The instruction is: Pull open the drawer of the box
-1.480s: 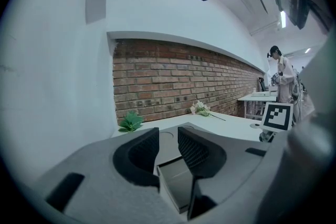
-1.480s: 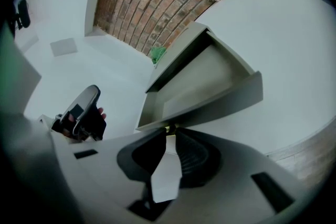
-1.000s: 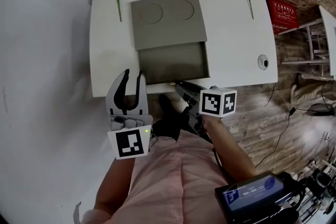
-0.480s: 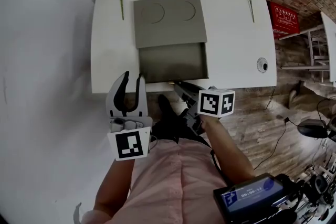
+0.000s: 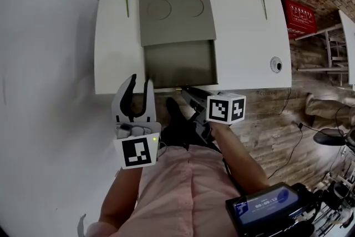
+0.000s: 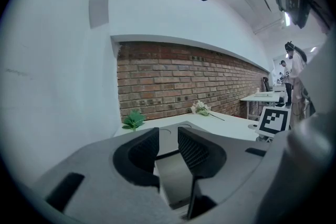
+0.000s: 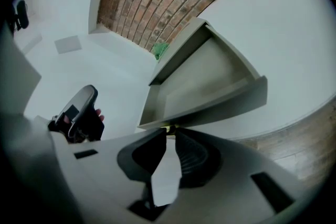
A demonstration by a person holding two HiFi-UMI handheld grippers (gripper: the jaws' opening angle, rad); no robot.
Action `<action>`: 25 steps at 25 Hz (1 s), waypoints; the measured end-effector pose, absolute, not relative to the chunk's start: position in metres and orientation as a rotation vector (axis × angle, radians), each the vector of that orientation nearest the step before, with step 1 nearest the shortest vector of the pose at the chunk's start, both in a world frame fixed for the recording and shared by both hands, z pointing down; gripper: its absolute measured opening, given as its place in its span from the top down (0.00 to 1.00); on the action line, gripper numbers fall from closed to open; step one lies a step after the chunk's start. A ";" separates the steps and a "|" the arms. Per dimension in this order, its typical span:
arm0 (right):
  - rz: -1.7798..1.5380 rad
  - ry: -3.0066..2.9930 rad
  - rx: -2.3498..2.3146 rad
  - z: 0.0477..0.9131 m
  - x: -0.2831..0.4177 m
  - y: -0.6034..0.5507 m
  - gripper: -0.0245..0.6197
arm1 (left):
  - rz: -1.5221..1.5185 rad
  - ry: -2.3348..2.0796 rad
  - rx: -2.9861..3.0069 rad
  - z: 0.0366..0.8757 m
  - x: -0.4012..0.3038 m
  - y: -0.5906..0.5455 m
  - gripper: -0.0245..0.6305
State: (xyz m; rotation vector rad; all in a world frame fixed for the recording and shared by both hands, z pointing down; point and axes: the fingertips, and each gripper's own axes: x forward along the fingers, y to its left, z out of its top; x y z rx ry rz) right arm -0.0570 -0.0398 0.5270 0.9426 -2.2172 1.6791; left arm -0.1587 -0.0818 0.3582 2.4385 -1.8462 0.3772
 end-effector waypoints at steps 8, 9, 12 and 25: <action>1.674 -2.216 0.921 0.527 -0.058 -0.027 0.87 | 0.371 -1.856 2.442 0.355 -0.155 -0.072 0.78; 1.675 -2.215 0.919 0.526 -0.058 -0.025 0.87 | 0.371 -1.857 2.441 0.354 -0.155 -0.071 0.79; 1.676 -2.216 0.917 0.526 -0.058 -0.023 0.87 | 0.369 -1.859 2.443 0.353 -0.155 -0.069 0.78; 1.679 -2.220 0.899 0.529 -0.058 -0.015 0.87 | 0.370 -1.872 2.433 0.354 -0.156 -0.059 0.78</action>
